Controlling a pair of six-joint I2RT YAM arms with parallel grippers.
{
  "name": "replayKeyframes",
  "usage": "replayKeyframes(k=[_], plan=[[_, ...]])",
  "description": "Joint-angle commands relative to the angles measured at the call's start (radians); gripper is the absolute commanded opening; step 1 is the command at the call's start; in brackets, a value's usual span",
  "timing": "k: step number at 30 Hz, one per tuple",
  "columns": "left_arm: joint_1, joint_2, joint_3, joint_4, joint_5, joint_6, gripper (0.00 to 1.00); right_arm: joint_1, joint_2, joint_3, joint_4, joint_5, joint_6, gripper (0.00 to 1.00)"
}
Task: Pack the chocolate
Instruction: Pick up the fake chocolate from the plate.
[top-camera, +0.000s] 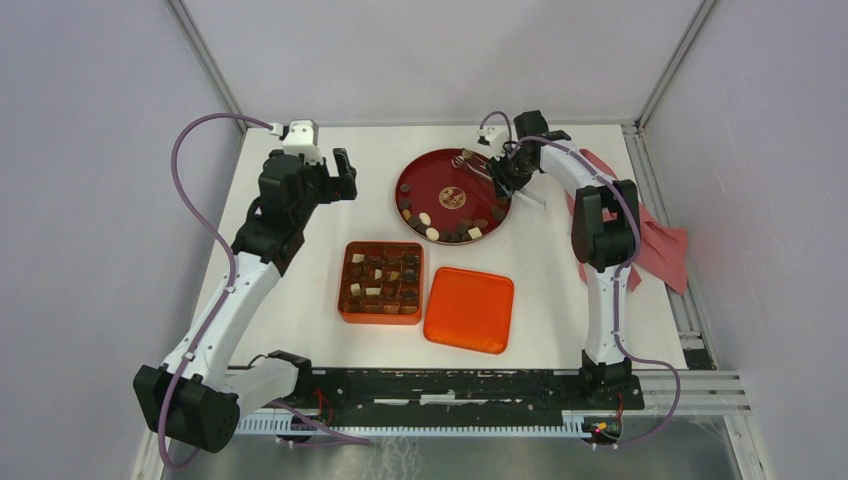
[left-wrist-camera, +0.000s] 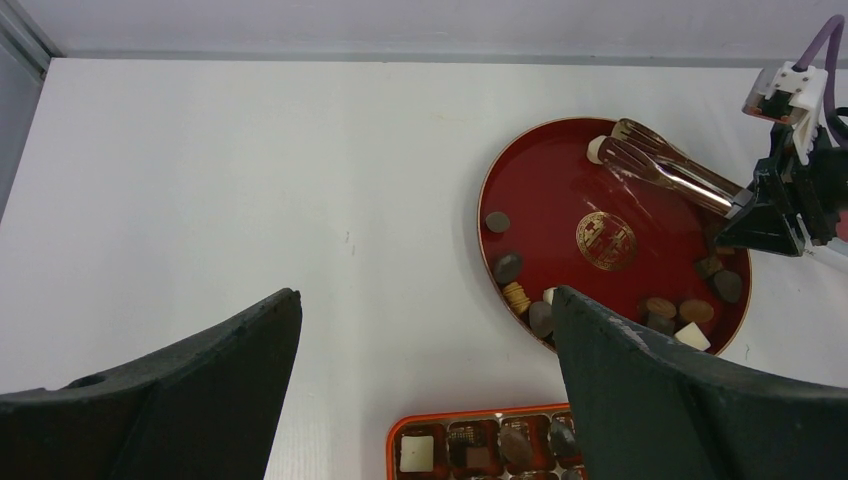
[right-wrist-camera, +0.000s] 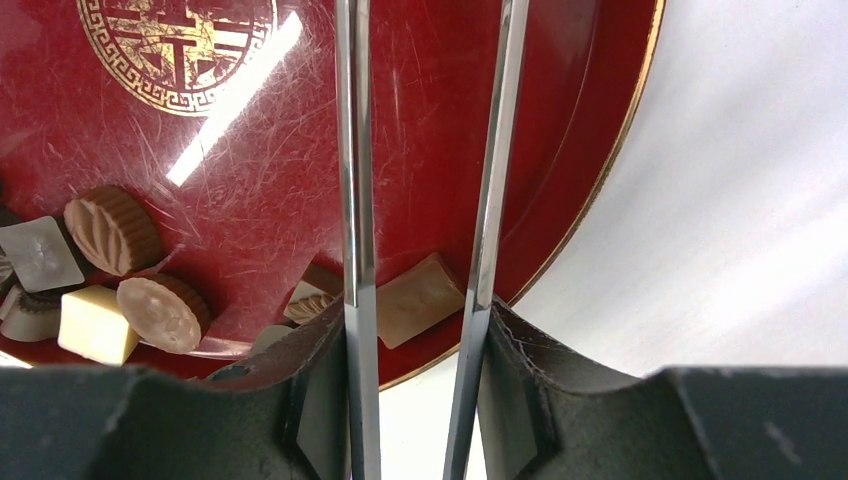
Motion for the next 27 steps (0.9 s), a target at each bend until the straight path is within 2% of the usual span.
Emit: replayKeyframes(k=[1, 27], plan=[[-0.004, -0.006, 0.018, 0.01, 0.001, 0.03, 0.99, 0.01, 0.014, 0.056, -0.007, 0.004, 0.01, 0.46], [-0.005, -0.002, 0.018, 0.01, 0.002, 0.03, 0.99, 0.021, 0.06, 0.116, -0.01, -0.012, 0.025, 0.48]])
